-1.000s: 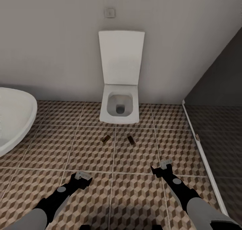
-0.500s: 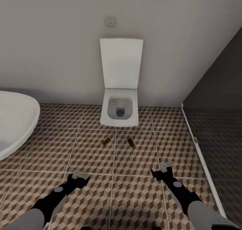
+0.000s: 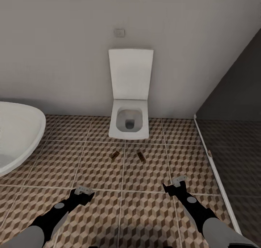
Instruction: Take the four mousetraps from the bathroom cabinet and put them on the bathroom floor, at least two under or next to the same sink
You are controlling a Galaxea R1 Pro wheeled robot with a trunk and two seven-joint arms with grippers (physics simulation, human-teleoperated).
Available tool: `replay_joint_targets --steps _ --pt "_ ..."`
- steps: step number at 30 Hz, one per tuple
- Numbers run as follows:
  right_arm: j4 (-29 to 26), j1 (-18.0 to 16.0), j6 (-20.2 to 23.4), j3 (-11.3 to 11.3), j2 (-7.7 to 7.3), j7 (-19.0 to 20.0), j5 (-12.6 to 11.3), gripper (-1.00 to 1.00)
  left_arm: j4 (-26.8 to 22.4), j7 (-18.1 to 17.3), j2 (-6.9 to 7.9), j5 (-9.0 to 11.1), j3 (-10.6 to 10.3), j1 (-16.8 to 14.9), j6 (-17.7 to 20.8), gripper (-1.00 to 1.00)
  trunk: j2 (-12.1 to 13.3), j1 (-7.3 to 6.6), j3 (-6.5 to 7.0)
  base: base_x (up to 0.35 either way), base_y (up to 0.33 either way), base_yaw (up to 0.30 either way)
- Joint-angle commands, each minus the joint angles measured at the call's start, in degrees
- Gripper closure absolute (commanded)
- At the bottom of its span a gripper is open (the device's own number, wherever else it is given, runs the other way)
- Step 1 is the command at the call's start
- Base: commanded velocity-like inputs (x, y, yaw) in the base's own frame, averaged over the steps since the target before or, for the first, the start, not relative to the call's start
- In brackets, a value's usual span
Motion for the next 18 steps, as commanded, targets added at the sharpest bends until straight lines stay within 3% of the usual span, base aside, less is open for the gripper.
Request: replay_joint_targets --steps 1,8,12,13,18 --pt "0.0 0.0 -0.2 -0.1 -0.01 0.3 0.2 -1.0 0.1 -0.8 0.1 0.6 -0.4 0.0 -0.3 -1.0 0.4 -0.22 0.24 0.0 0.0 0.0" --pt "0.0 0.1 -0.2 -0.2 -0.01 2.0 0.2 -1.0 0.1 -6.2 1.26 0.7 -0.2 0.0 -0.6 -1.0 3.2 -1.76 2.08 0.0 0.0 0.0" --pt "0.0 0.2 -0.2 -0.3 -0.07 2.7 0.2 -1.0 0.1 -7.5 1.66 1.4 0.1 0.0 -0.6 -1.0 4.8 -2.64 3.14 0.0 0.0 0.0" --pt "0.0 0.3 -0.1 -0.3 -0.45 3.2 0.2 -1.0 0.3 -8.2 2.23 2.4 0.3 0.0 -0.6 -1.0 5.2 -2.86 3.4 0.0 0.0 0.0" --pt "0.0 0.3 -0.1 -0.3 -0.71 4.4 0.2 -1.0 0.6 -9.3 2.86 2.8 0.4 0.0 -0.6 -1.0 7.2 -3.96 4.74 0.0 0.0 0.0"
